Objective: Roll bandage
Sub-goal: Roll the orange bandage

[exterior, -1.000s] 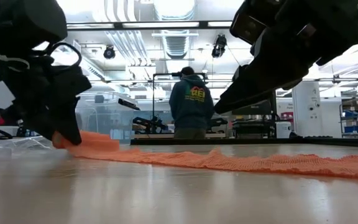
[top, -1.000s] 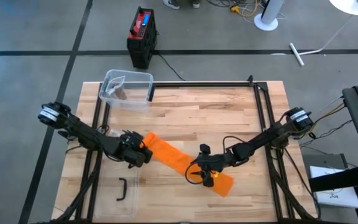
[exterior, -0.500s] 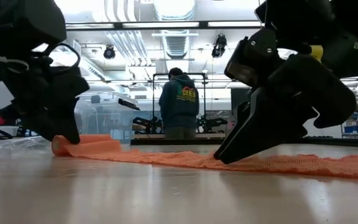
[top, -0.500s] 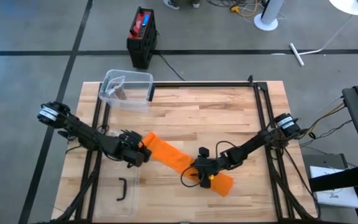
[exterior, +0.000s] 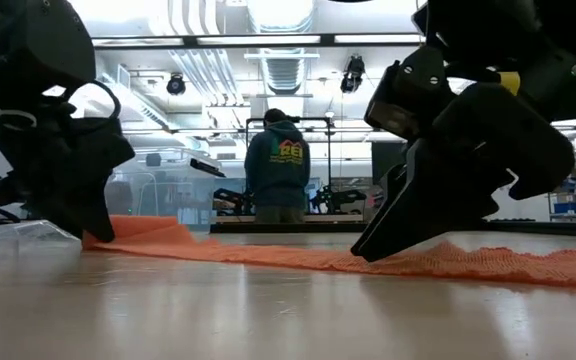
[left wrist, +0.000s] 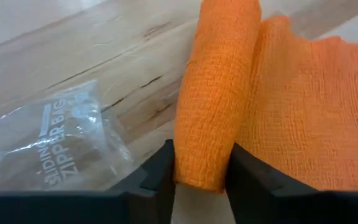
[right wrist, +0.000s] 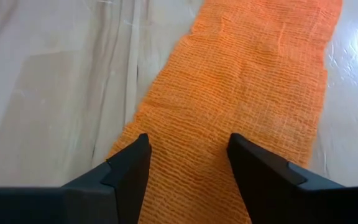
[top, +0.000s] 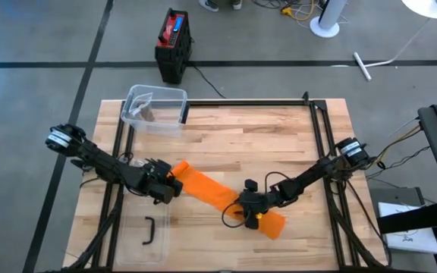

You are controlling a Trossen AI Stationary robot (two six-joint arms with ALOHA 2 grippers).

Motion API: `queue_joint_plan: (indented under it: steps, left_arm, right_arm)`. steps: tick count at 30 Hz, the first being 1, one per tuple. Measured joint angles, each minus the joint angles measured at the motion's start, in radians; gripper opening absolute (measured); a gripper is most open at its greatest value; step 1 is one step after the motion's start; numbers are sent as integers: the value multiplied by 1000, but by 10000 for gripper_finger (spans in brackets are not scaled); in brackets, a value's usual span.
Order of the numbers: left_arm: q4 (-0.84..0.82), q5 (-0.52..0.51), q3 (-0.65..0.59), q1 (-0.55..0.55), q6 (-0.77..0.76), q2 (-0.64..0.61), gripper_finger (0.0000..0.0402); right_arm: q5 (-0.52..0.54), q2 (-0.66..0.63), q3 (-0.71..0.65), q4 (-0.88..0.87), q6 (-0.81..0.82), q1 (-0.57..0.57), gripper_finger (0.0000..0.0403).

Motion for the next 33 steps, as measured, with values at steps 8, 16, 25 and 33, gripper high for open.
queue_joint_plan:
  steps: [8,16,25,33]
  left_arm:
    - [-11,-41,-8,1,-72,-11,50]
    - [-65,-97,-13,2,-81,-90,48]
    - [-75,-137,-55,2,-96,-200,49]
    - [-123,-140,-57,2,-33,-321,50]
  right_arm:
    - [14,0,-11,-2,57,24,208]
    - [6,0,-11,-4,81,32,214]
    - [1,0,-12,-8,90,39,207]
    - [-1,0,-12,-8,93,43,215]
